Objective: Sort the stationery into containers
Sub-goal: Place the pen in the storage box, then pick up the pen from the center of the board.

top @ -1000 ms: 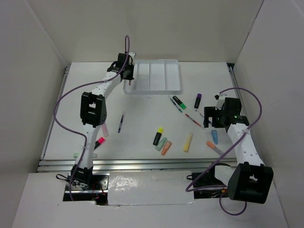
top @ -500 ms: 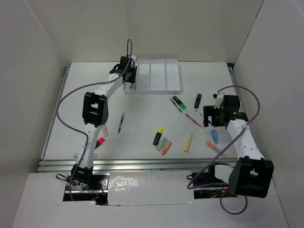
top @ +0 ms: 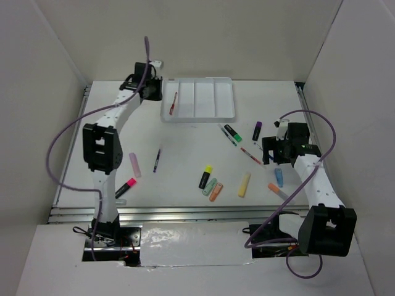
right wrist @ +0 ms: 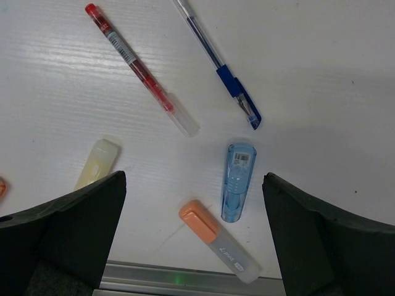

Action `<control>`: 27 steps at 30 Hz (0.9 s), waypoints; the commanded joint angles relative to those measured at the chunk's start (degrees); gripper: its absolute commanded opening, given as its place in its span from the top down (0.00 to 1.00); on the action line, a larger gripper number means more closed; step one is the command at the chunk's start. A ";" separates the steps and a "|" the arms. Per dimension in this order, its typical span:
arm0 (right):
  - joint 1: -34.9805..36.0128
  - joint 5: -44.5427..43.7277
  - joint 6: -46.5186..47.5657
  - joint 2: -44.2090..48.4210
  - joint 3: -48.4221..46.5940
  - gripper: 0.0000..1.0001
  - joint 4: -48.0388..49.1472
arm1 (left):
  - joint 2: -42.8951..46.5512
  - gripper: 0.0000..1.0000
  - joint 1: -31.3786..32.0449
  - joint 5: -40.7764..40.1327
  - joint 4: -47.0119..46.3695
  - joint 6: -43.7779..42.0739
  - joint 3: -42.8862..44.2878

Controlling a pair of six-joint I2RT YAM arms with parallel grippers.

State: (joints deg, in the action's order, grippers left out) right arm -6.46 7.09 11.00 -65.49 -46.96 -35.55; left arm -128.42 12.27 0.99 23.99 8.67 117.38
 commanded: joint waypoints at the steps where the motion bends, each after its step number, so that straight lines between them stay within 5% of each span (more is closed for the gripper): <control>1: 1.18 0.20 0.33 1.95 -2.26 0.03 -0.66 | 15.70 0.73 -3.39 9.88 4.28 -7.93 -6.53; 7: 2.85 0.91 1.21 3.88 -1.82 0.02 -0.75 | 26.55 0.71 -6.12 21.40 13.62 -19.21 -25.16; 16: 6.11 -1.82 3.05 9.06 -1.38 0.02 -1.71 | 33.31 0.63 -0.95 18.43 12.23 -9.11 -48.62; 27: 13.05 2.49 5.87 11.89 -6.29 0.02 -4.79 | 33.68 0.58 3.81 7.02 6.16 -1.73 -53.75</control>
State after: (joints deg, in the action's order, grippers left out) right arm 5.13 8.45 15.33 -53.36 -49.39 -38.63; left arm -94.76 16.01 12.16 32.97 3.81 62.22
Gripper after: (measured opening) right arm 0.982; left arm 0.415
